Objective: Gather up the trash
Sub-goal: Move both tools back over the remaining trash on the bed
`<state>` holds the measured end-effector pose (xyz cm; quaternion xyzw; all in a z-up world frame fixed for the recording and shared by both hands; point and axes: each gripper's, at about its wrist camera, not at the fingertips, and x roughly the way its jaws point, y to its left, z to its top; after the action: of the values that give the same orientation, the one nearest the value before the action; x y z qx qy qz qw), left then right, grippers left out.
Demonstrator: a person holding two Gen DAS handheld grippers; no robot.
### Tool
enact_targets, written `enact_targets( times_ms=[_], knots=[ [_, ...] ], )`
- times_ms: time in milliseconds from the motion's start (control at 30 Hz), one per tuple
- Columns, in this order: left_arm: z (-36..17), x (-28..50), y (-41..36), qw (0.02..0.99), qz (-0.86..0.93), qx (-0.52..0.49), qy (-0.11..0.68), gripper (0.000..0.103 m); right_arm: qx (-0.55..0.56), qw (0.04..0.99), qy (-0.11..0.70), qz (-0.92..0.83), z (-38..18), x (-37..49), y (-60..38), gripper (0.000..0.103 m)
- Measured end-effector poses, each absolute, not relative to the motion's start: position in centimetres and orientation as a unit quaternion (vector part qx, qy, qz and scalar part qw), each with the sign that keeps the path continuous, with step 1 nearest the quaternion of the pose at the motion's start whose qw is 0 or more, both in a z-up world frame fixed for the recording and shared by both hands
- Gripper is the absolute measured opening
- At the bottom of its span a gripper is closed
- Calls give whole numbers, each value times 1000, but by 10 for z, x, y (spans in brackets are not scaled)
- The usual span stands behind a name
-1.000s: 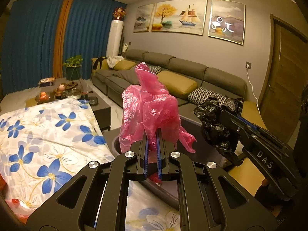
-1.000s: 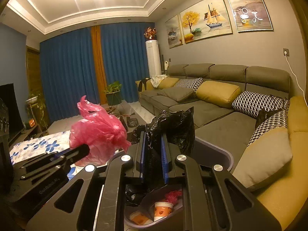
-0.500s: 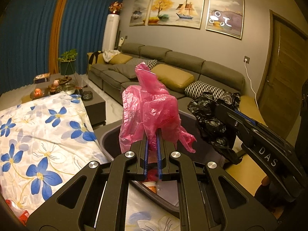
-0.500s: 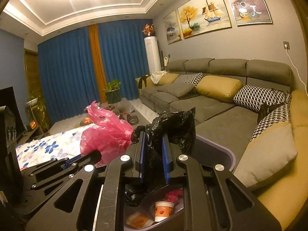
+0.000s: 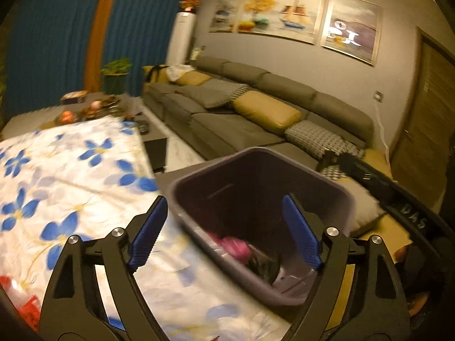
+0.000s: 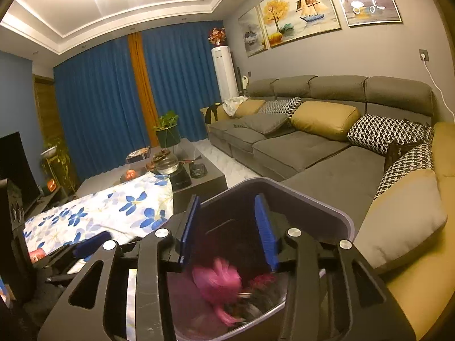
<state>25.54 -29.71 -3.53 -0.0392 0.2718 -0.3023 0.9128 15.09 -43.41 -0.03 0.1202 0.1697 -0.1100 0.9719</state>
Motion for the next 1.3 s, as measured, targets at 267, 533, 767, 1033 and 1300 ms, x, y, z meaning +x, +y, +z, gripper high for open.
enact_targets(
  times_ms=[267, 533, 767, 1033, 1300],
  knots=[
    [-21, 227, -248, 946, -216, -36, 241, 90, 87, 979, 137, -122, 7, 124, -404, 76],
    [-9, 171, -180, 965, -157, -43, 208, 93, 57, 987, 122, -90, 7, 93, -356, 85],
    [-10, 122, -107, 976, -94, -45, 193, 93, 61, 989, 132, -31, 0, 78, -312, 85],
    [-20, 71, -12, 982, -13, -36, 187, 93, 38, 987, 151, 46, -10, 65, -236, 85],
    [-21, 33, 58, 982, 36, -45, 181, 93, 33, 979, 171, 105, -20, 58, -172, 85]
  ],
)
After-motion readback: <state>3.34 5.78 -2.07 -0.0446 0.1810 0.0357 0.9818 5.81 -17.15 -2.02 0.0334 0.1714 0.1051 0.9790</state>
